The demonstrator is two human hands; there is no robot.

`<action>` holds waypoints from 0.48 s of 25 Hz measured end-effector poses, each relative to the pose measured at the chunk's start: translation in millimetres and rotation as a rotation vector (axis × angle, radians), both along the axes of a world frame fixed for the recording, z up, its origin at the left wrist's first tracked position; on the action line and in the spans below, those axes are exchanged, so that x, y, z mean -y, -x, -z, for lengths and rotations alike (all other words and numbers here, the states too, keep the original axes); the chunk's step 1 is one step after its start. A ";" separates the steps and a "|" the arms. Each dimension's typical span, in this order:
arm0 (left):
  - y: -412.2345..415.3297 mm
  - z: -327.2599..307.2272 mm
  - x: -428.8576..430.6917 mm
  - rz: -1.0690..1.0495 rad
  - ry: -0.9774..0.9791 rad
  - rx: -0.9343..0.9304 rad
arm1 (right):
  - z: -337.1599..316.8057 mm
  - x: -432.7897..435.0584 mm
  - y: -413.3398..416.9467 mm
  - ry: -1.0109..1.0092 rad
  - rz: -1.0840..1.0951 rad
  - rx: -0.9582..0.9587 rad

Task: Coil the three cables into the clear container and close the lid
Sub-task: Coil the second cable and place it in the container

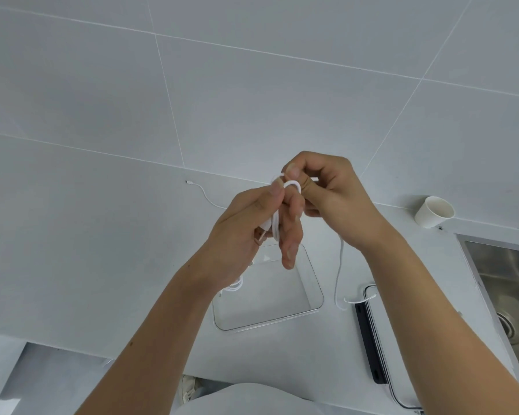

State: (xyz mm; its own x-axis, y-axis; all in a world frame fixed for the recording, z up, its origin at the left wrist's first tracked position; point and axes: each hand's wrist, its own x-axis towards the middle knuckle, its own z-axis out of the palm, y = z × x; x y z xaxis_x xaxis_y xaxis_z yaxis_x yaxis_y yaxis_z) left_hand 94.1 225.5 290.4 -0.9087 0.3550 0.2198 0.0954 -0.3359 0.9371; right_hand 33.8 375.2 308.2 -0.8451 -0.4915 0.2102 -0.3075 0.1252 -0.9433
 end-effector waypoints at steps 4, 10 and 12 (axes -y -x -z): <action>5.9 -1.1 0.8 -0.077 -0.041 -0.035 | 11.4 2.1 -0.9 0.063 -0.024 0.058; 15.7 -3.1 -1.1 -0.133 -0.200 -0.015 | 35.7 6.4 -5.0 -0.039 0.051 0.029; 18.6 -5.8 2.5 -0.160 -0.223 0.000 | 39.7 6.2 -10.8 -0.057 0.062 0.048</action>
